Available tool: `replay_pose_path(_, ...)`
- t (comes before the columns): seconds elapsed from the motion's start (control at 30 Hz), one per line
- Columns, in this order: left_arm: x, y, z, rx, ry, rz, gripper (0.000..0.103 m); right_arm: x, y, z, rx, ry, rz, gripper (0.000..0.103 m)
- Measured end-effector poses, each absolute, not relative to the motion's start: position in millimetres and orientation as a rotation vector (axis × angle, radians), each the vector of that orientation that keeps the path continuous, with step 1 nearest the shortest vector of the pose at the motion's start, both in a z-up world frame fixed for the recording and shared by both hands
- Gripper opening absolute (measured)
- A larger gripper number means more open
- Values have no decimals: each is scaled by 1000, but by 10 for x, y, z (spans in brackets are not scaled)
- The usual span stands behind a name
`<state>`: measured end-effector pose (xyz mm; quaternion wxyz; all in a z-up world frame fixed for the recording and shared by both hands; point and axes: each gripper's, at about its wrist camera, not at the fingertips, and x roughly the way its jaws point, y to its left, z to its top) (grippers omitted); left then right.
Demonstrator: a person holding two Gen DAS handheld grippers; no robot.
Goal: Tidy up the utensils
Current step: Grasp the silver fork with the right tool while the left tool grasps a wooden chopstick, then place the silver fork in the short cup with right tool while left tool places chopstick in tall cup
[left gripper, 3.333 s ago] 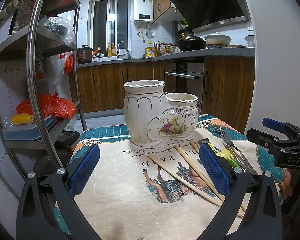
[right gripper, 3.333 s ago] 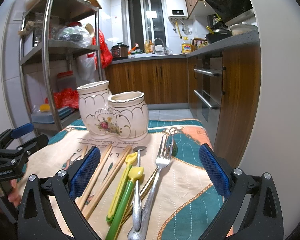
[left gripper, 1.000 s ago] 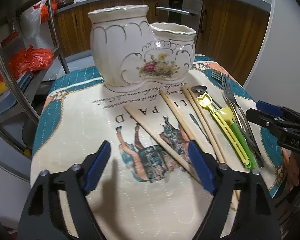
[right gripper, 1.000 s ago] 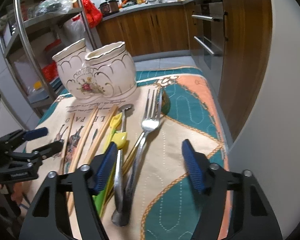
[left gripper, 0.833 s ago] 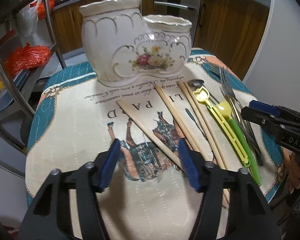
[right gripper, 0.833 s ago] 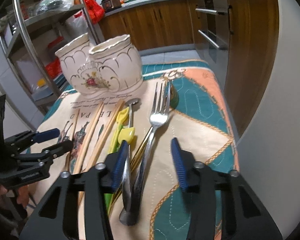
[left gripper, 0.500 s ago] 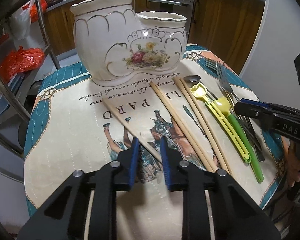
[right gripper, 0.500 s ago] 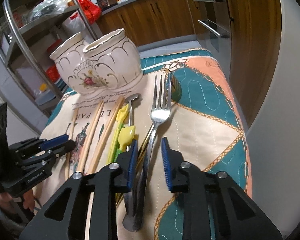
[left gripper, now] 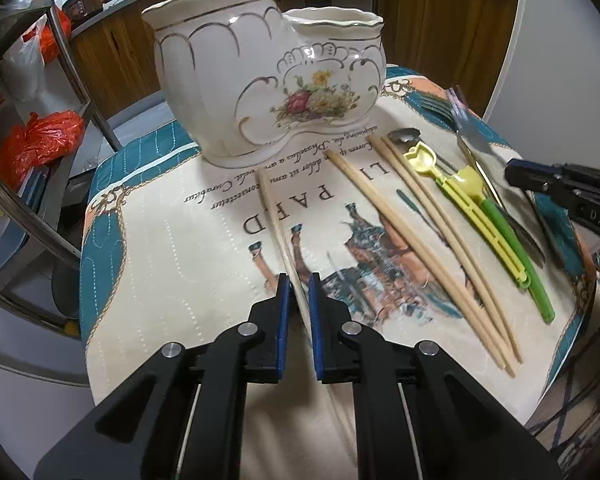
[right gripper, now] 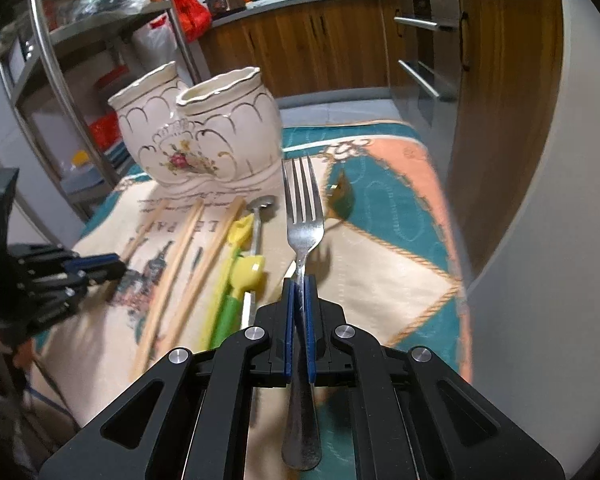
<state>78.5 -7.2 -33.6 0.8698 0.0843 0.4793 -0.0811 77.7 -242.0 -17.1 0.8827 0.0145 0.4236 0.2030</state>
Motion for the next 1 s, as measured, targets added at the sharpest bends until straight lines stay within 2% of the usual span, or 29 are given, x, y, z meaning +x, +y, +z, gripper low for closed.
replay_pose_path(0.2, 786, -19, -346, 146, 1004, -177, 10, 848, -2498, -244, -3, 941, 395, 7)
replay_pose_path(0.27, 775, -4, -351, 136, 1000, -178, 10, 858, -2489, -254, -16, 954, 391, 12)
replay_pose_path(0.33, 753, 11, -351, 109, 992, -182, 18, 871, -2470, -266, -40, 956, 387, 19)
replay_pose_path(0.4, 743, 17, -355, 81, 981, -185, 25, 884, -2448, -265, -47, 952, 389, 21)
replay_pose_path(0.5, 724, -10, -373, 90, 953, -166, 25, 902, -2422, -270, -53, 938, 384, 20)
replay_pose_path(0.53, 719, -15, -381, 92, 942, -159, 25, 904, -2426, -271, -51, 935, 382, 14)
replay_pose_path(0.6, 717, 0, -385, 81, 926, -149, 23, 905, -2438, -276, -42, 928, 388, 7)
replay_pose_path(0.8, 710, 87, -383, 60, 896, -151, 8, 847, -2458, -213, -32, 892, 402, 6)
replay_pose_path(1.0, 700, 159, -330, 35, 883, -168, 6, 710, -2505, 8, -24, 783, 432, 6)
